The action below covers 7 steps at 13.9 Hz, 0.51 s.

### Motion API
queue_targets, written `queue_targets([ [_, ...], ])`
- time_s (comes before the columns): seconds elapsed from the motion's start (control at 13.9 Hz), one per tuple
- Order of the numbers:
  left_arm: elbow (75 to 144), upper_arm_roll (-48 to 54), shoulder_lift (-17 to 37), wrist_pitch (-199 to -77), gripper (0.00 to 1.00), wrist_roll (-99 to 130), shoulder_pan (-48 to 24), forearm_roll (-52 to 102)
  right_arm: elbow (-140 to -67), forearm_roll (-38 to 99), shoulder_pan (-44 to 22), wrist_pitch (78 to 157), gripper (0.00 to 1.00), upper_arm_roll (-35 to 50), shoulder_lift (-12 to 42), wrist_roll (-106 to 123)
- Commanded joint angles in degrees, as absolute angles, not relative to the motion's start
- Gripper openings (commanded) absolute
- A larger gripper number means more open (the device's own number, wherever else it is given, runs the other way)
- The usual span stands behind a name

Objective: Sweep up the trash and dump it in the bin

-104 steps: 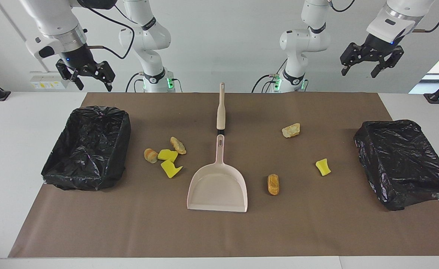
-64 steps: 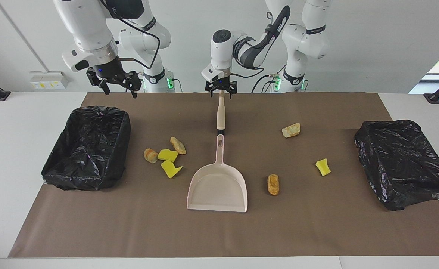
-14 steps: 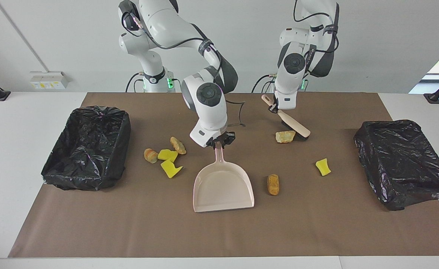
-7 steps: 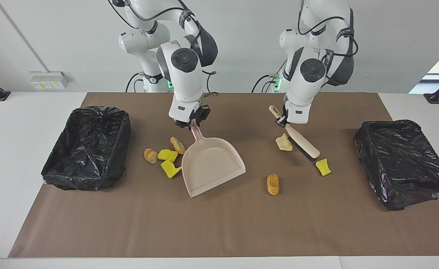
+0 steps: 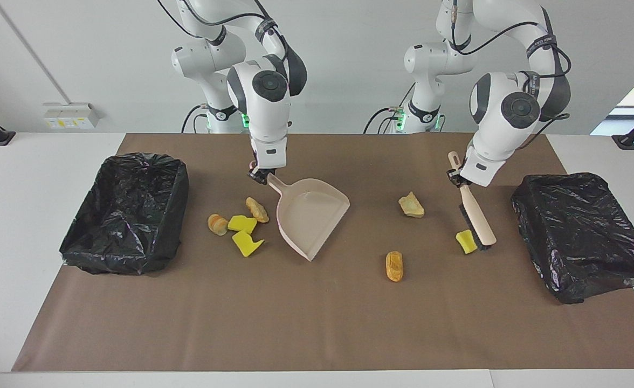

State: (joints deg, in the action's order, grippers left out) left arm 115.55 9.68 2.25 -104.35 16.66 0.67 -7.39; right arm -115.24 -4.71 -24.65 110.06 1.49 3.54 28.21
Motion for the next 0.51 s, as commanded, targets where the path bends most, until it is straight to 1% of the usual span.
queue_targets([
  [0.0,120.2,10.4,1.5,-109.0,0.0,13.1,2.5,-11.3,-117.7,-5.8,-24.6,114.0,0.0,2.0,3.9,30.2],
  [0.14,124.8,10.4,1.1,-114.9,0.0,13.2,2.5,-13.5,-117.8,-4.9,-25.2,116.7,0.0,2.0,5.9,33.6],
  [0.22,125.8,10.5,1.1,-116.4,0.0,13.4,2.1,-13.4,-117.8,-4.7,-25.5,118.5,0.0,2.0,7.2,34.7],
  [0.36,125.8,10.9,1.1,-116.2,0.0,13.7,0.4,-13.4,-117.7,-4.7,-27.6,120.5,0.0,2.0,9.7,34.0],
  [0.43,125.9,11.0,1.1,-116.1,0.0,14.0,-2.3,-13.2,-117.7,-4.6,-28.2,121.1,0.0,2.0,10.0,33.2],
])
